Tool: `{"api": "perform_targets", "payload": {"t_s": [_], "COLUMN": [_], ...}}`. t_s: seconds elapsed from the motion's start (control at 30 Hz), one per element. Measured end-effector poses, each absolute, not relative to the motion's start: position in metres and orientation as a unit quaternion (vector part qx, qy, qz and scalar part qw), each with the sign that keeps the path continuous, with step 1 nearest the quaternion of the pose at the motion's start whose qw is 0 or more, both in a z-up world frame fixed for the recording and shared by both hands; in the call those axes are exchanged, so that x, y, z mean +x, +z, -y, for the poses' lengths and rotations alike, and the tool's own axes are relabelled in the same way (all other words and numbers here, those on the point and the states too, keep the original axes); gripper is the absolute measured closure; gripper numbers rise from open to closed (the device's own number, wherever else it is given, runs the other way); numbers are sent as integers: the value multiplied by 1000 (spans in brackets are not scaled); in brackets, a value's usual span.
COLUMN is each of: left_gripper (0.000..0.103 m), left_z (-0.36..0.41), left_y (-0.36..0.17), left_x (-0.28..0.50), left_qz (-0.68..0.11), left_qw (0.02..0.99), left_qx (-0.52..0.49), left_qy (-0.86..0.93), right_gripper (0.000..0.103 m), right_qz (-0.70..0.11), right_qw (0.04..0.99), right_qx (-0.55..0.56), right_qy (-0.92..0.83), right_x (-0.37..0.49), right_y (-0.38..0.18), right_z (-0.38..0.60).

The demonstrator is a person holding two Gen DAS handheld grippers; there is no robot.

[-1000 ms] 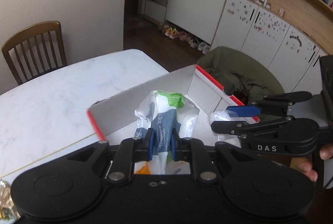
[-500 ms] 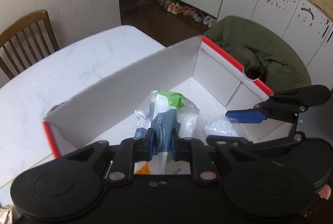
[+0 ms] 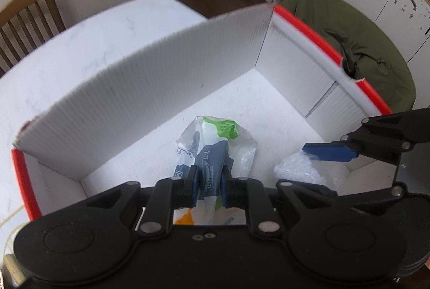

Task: Organize objects
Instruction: 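Carry both held items over the red shoebox with both tools, then open both tools to drop the bag and bubble-wrap into the box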

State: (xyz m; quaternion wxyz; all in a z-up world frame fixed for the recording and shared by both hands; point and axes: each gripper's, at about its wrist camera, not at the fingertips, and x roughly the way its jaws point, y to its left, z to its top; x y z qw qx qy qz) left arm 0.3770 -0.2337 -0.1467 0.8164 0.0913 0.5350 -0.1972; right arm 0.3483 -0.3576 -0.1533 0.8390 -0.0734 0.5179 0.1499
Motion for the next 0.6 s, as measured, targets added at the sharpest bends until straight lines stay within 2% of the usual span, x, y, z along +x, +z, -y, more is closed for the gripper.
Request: {"api": "perform_targets", "payload": {"t_s": [0.5, 0.6], "left_gripper": [78, 68], "left_z": [241, 241], "left_y": [-149, -146], "left_x": [379, 376], "left_qz": [-539, -539], "left_qw": [813, 814], "left_qx": [98, 95], "left_qy": [-198, -195], "right_gripper": [63, 61], "right_qz": [-543, -544], "right_qw": [825, 825], "right_qx": [-66, -64], "right_qy": [139, 139], "right_x": [351, 352], "right_y": [-163, -161], "right_z": [358, 358]}}
